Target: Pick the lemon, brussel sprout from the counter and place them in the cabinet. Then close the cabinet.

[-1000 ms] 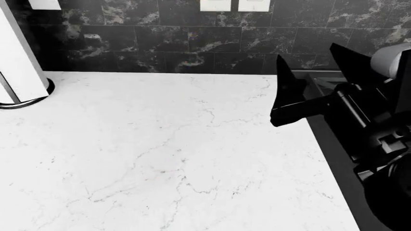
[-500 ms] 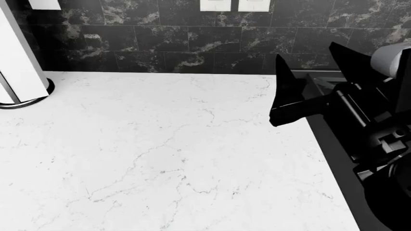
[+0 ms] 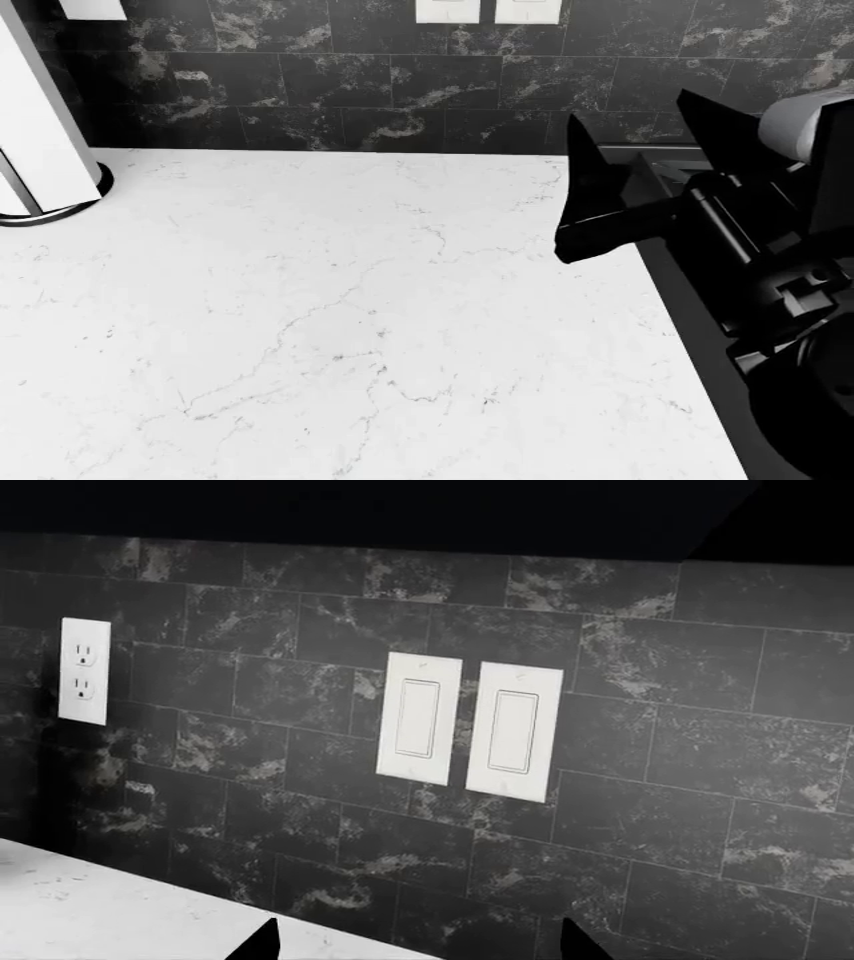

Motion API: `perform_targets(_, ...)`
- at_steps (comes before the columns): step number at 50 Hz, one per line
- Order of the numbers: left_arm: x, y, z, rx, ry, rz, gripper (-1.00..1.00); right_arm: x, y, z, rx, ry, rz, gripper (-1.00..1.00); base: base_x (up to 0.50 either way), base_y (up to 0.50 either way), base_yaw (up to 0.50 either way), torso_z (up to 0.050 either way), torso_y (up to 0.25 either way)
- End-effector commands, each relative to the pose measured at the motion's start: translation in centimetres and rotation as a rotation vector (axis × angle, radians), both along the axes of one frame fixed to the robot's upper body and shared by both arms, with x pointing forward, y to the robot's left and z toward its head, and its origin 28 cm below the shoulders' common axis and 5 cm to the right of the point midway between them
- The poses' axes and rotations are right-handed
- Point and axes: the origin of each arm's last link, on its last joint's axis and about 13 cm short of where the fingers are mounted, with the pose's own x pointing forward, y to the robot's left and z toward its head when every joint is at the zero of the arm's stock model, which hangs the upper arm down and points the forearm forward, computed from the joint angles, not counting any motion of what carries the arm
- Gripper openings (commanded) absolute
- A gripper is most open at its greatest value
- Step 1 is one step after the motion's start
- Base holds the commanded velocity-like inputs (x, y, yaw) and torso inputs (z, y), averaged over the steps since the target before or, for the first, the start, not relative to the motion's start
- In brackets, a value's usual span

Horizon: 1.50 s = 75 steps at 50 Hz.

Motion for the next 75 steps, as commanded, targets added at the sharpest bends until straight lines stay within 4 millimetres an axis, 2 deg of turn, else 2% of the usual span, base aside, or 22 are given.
perform_targets(1, 0.7, -0.7, -1.3, 0.054, 0.136, 0.044, -1.0, 0.0, 0.0, 0.0, 0.001, 0.001, 0.001, 1.0, 0.0, 0.0, 0.0, 0.0, 0.0)
perform_targets(7, 0.8, -0.6, -1.4, 0.045, 0.155, 0.061, -1.0, 0.1, 0.0, 0.0, 0.001, 0.001, 0.0, 1.0, 0.0, 0.0, 0.0, 0.0, 0.0)
perform_targets(8, 0.8, -0.6, -1.4, 0.044, 0.157, 0.061, 1.0, 0.0, 0.0, 0.0, 0.0, 0.002, 0.001, 1.0, 0.0, 0.0, 0.0, 0.0, 0.01)
perform_targets(18, 0.8, -0.5, -1.6, 0.049, 0.176, 0.07, 1.0, 0.1, 0.0, 0.0, 0.0, 0.001, 0.001, 1.0, 0.0, 0.0, 0.0, 0.0, 0.0)
perform_targets(25, 0.6, -0.5, -1.1, 0.035, 0.125, 0.067, 1.0, 0.1, 0.0, -0.1, 0.002, 0.003, 0.001, 1.0, 0.0, 0.0, 0.0, 0.0, 0.0)
perform_targets(45, -1.3, -0.7, 1.1, 0.02, -0.055, 0.011, 1.0, 0.1, 0.0, -0.3, 0.004, 0.005, 0.004, 1.0, 0.0, 0.0, 0.0, 0.0, 0.0)
perform_targets(56, -3.0, -0.4, 2.5, 0.036, -0.168, 0.012, 1.0, 0.0, 0.0, -0.3, 0.009, 0.005, 0.006, 1.0, 0.0, 0.0, 0.0, 0.0, 0.0)
perform_targets(75, -6.1, -0.2, 0.3, 0.087, -0.315, -0.084, 1.0, 0.0, 0.1, -0.3, 0.008, 0.006, 0.009, 1.0, 0.0, 0.0, 0.0, 0.0, 0.0)
